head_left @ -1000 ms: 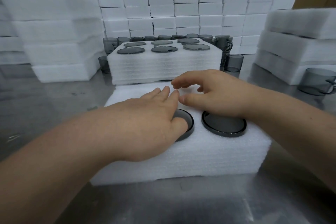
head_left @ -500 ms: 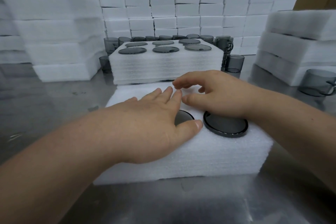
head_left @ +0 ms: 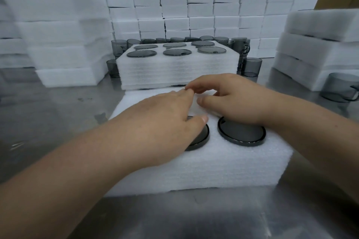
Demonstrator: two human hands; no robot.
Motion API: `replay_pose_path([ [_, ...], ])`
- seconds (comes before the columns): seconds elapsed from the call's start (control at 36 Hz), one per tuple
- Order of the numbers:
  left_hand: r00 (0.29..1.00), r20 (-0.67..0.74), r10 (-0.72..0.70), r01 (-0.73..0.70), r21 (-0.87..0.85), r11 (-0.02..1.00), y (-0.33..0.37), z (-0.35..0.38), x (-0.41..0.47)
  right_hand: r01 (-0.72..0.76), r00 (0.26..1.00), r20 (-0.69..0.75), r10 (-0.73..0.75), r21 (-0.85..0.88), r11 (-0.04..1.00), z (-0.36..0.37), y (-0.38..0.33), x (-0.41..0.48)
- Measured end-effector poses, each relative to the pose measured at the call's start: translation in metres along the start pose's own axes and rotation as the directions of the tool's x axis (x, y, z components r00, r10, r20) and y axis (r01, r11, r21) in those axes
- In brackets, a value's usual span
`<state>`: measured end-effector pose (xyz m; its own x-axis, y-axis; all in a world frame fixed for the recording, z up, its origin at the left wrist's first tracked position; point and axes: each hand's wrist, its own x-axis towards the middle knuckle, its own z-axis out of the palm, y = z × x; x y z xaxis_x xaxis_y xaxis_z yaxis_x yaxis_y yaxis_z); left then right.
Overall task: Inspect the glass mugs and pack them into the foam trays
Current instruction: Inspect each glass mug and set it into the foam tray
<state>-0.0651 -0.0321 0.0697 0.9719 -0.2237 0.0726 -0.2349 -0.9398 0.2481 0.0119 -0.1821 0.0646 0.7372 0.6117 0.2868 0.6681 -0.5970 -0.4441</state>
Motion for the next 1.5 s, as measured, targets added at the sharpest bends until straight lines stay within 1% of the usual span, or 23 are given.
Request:
replay_pose_path([
  [0.06,1.000,0.029,-0.001,0.001,0.016,1.000,0.000,0.001,0.001,-0.005,1.000,-0.005,0.005,0.012,1.000,0.000,0.001,0.000],
  [0.14,0.994,0.109,-0.020,0.019,0.011,1.000,-0.001,0.002,0.005,-0.010,1.000,-0.006,0.010,0.020,1.000,0.000,0.003,0.001],
  [0.33,0.988,0.154,0.013,-0.018,0.027,0.999,-0.004,0.003,0.009,-0.026,1.000,-0.003,0.026,0.027,0.999,0.001,0.003,0.000],
  [0.47,0.992,0.122,0.013,-0.019,0.049,0.999,-0.004,0.006,0.009,-0.024,1.000,-0.001,0.024,0.027,0.999,0.001,0.002,0.001],
  [0.58,0.995,0.100,0.019,-0.019,-0.001,1.000,-0.004,0.007,0.006,-0.038,0.999,0.005,0.038,0.029,0.999,0.001,0.002,0.000],
  [0.72,0.995,0.098,0.000,0.003,-0.025,1.000,-0.004,0.006,0.004,-0.046,0.999,0.006,0.046,0.029,0.999,0.001,0.001,-0.001],
  [0.81,0.998,0.059,-0.009,0.012,-0.055,0.998,-0.002,0.004,0.003,-0.048,0.999,0.006,0.048,0.029,0.998,0.001,0.001,-0.001],
  [0.89,0.999,0.016,-0.048,0.050,-0.088,0.995,0.000,0.002,0.002,-0.052,0.999,0.006,0.052,0.028,0.998,0.001,0.001,-0.001],
  [1.0,0.998,0.005,-0.067,0.068,-0.073,0.995,0.000,0.002,0.002,-0.055,0.998,0.013,0.055,0.026,0.998,0.001,0.000,-0.001],
  [1.11,0.999,0.005,-0.050,0.050,-0.069,0.996,-0.001,0.003,0.003,-0.064,0.998,0.018,0.063,0.035,0.997,0.001,0.000,-0.001],
  [1.17,0.999,-0.032,-0.042,0.039,-0.088,0.995,-0.003,0.002,0.004,-0.066,0.998,0.020,0.066,0.033,0.997,0.001,0.000,-0.001],
  [1.22,0.995,-0.093,-0.038,0.027,-0.125,0.992,-0.004,0.001,0.004,-0.070,0.997,0.022,0.070,0.032,0.997,0.001,0.000,-0.001],
  [1.33,0.973,-0.215,-0.082,0.019,-0.279,0.960,-0.005,-0.005,0.004,-0.080,0.996,0.039,0.079,0.029,0.996,0.000,-0.002,-0.001],
  [1.42,0.948,-0.302,-0.099,-0.018,-0.362,0.932,-0.006,-0.010,0.007,-0.097,0.994,0.051,0.096,0.021,0.995,0.000,-0.003,-0.001],
  [1.5,0.931,-0.344,-0.122,-0.034,-0.415,0.909,-0.007,-0.018,0.014,-0.107,0.992,0.069,0.106,0.007,0.994,0.001,-0.003,0.000],
])
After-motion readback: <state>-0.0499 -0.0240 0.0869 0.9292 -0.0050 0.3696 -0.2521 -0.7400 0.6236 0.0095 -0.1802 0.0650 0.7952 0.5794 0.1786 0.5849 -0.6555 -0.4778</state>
